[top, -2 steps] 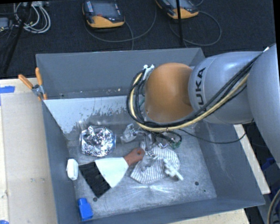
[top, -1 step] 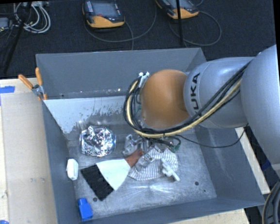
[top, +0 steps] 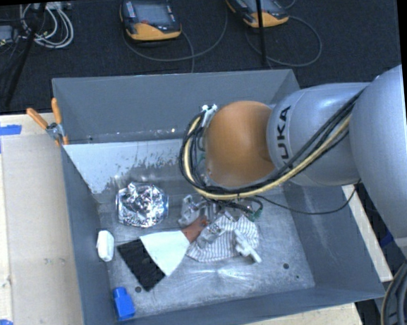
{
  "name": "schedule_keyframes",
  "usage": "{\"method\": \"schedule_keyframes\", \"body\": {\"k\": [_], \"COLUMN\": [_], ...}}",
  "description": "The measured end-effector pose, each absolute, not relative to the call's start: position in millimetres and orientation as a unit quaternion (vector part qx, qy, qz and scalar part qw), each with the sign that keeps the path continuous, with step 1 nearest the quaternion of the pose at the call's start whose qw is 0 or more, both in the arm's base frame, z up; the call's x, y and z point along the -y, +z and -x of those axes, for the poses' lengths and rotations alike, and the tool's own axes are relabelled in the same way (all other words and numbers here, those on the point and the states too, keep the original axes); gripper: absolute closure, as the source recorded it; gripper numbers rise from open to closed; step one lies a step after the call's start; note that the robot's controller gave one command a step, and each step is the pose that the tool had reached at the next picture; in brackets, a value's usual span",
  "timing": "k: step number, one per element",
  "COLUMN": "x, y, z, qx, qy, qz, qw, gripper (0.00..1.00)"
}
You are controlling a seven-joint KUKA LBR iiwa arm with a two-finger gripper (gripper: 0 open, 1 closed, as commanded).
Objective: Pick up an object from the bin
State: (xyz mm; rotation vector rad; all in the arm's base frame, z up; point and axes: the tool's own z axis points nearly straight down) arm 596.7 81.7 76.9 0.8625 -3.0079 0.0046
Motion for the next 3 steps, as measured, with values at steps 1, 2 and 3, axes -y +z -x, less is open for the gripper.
{"method": "schedule_keyframes", "body": {"k": [1,2,3], "x": [-81,-82,-83], "y": [81,93,103], "z": [-595.8,-595.7,-595.4], "qx": [0.961,0.962,0.962], "qy": [0.001,0.0,0.0], "qz": [-0.275,-0.275,-0.275], "qw": [0.007,0.002,0.001], "gripper": [1.0,1.0,1.0]}}
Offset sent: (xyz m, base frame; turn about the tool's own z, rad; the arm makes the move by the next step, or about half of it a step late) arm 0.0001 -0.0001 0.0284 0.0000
